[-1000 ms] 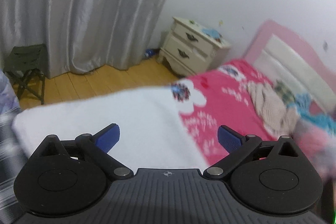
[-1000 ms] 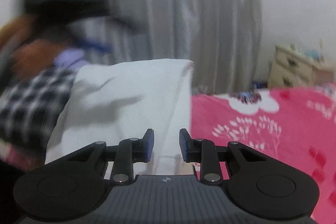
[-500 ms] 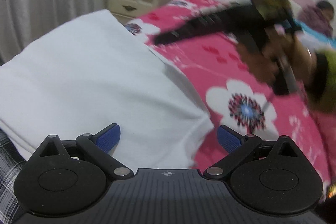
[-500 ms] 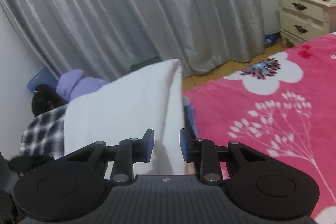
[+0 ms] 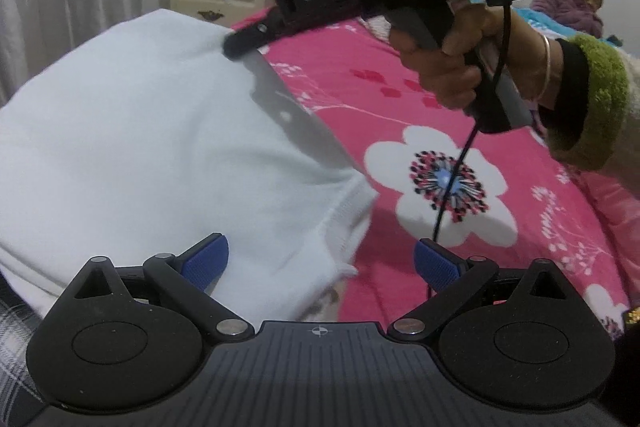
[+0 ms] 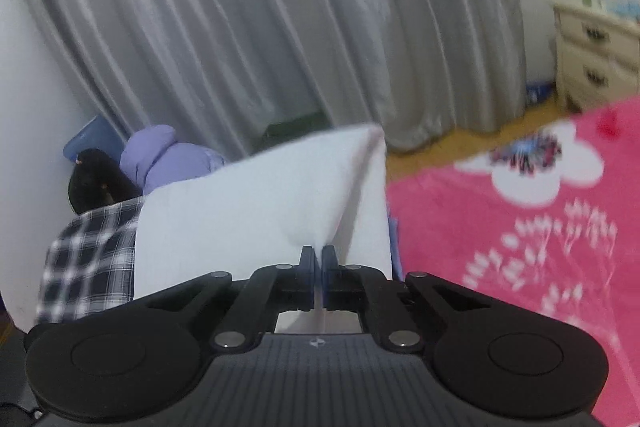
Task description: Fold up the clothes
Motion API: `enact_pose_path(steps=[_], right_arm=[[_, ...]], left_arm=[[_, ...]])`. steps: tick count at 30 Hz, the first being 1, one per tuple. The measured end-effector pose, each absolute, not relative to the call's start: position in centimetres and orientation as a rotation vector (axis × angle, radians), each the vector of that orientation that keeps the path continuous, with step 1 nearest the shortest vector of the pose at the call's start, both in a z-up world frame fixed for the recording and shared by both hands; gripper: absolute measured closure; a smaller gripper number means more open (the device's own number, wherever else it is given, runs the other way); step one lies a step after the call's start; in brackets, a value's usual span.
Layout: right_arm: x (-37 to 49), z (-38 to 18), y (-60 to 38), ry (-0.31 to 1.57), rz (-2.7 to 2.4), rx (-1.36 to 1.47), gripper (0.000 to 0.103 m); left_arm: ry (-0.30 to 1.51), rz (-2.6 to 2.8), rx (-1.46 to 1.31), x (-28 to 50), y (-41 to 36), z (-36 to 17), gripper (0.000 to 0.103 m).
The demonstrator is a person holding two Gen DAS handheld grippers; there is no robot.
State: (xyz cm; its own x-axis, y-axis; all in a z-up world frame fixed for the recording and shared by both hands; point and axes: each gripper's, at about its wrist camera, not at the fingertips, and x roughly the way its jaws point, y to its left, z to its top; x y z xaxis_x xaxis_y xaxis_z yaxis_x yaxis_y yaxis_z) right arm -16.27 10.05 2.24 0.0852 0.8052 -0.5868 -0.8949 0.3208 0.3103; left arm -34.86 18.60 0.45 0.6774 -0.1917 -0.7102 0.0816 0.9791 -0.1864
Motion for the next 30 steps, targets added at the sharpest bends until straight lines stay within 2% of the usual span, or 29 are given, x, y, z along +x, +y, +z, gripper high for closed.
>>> enact_pose_path(steps=[8, 12, 15, 18, 20, 21, 23, 24, 30], right_arm=[[-18.4, -0.3, 12.0, 0.599, 1.164, -0.423, 0.099], [-17.1, 1.9, 9.0, 0.619, 1.123, -0.294, 0.095], [-18.7, 3.4, 6.7, 0.653, 1.317, -0.195, 0.094], [-21.8, 1.0, 6.5, 0.653, 1.408, -0.368, 0.095], [-22.7, -1.6, 6.3, 0.664, 1.354, -0.509, 0.101], [-22.3, -2.2, 5.5, 0.672, 1.326, -0.496, 0.100], [-21.3, -1.9, 4.2, 0.730, 1.251, -0.447, 0.099], [-21.0, -1.6, 3.6, 0.747, 1.216, -0.436, 0.095], [-21.9, 0.1, 2.0, 0.723, 1.134, -0.378, 0.094]], left_arm=[[0.814, -0.176, -0.086, -35.3, 17.9, 0.2, 0.004], [0.770, -0.194, -0.068, -36.0, 17.9, 1.3, 0.004], [0.794, -0.225, -0.098, -35.1, 17.6, 0.5, 0.004], [0.837, -0.252, -0.108, -34.4, 16.9, -1.2, 0.004], [0.843, -0.262, -0.074, -34.5, 16.0, -1.6, 0.004], [0.847, -0.269, -0.069, -34.6, 15.6, -1.6, 0.004], [0.876, -0.284, -0.033, -34.6, 15.1, -0.6, 0.004], [0.895, -0.292, -0.009, -34.6, 14.8, 0.0, 0.004], [1.025, -0.255, 0.221, -32.0, 13.4, 5.9, 0.003]])
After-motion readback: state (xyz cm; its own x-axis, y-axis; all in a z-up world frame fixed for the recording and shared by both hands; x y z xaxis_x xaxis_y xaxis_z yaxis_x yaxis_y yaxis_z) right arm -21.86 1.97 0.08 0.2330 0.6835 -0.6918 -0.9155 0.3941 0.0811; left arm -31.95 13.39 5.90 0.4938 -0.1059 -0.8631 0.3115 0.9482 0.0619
